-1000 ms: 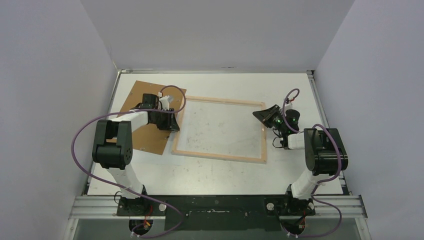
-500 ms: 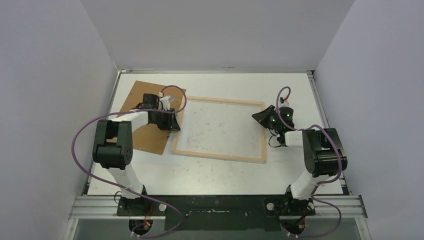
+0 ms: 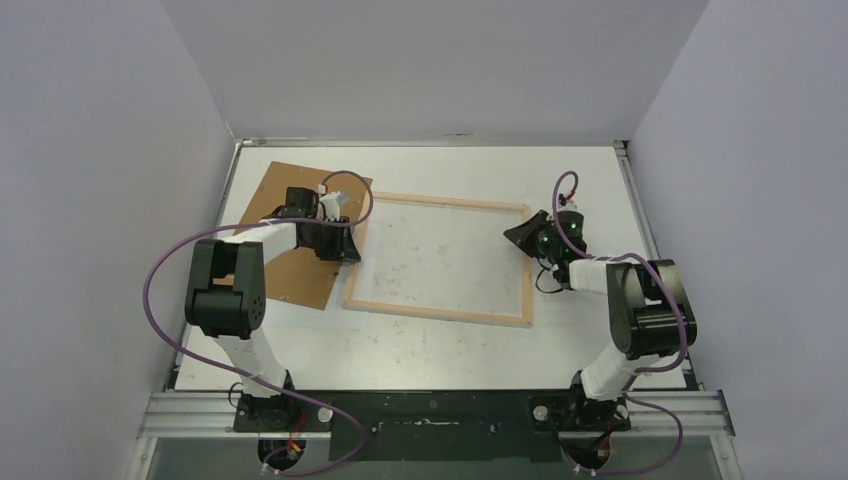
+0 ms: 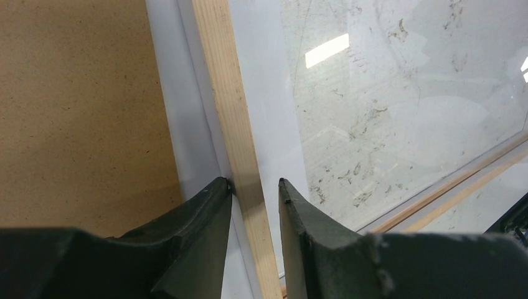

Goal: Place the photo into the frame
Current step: Place the photo frame item in the photo frame.

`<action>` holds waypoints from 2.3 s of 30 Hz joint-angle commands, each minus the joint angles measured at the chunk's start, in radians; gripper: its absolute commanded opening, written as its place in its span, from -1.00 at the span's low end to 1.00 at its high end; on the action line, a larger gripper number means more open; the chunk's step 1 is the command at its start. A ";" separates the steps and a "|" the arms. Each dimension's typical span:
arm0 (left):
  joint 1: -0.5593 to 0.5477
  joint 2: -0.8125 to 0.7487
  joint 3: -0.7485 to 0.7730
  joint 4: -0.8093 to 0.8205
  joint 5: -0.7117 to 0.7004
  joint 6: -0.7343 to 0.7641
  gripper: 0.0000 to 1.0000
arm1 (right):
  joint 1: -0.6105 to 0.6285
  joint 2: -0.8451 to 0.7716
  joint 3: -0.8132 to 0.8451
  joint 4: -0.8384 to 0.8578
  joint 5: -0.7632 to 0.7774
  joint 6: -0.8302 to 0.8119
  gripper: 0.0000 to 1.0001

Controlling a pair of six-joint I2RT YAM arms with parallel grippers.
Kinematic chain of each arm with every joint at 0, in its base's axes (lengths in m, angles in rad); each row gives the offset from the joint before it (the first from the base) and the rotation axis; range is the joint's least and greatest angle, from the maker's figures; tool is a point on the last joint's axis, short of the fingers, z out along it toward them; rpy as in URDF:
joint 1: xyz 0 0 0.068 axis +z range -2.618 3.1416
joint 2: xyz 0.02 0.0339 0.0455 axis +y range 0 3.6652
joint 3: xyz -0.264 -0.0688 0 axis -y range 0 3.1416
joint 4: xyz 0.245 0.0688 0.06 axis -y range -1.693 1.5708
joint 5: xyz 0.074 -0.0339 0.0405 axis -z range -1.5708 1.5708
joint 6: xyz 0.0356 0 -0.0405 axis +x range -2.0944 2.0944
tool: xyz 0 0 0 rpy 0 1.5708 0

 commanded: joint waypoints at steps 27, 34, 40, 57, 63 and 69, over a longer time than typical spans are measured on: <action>0.029 -0.050 0.027 0.005 0.125 -0.046 -0.37 | 0.036 -0.133 0.264 -0.432 0.024 0.112 -0.89; 0.057 -0.079 0.011 0.049 0.153 -0.072 -0.29 | 0.043 -0.154 0.304 -0.439 0.024 0.152 -0.89; 0.061 -0.070 -0.009 0.070 0.147 -0.076 -0.28 | 0.043 -0.163 0.304 -0.420 0.013 0.213 -0.89; 0.078 -0.062 -0.018 0.069 0.149 -0.065 -0.29 | 0.052 -0.224 0.294 -0.306 -0.053 0.346 -0.89; 0.078 -0.058 -0.020 0.067 0.145 -0.061 -0.29 | 0.043 -0.238 0.283 -0.273 -0.064 0.401 -0.89; 0.077 -0.058 -0.023 0.072 0.147 -0.064 -0.29 | 0.045 -0.228 0.280 -0.285 -0.067 0.404 -0.89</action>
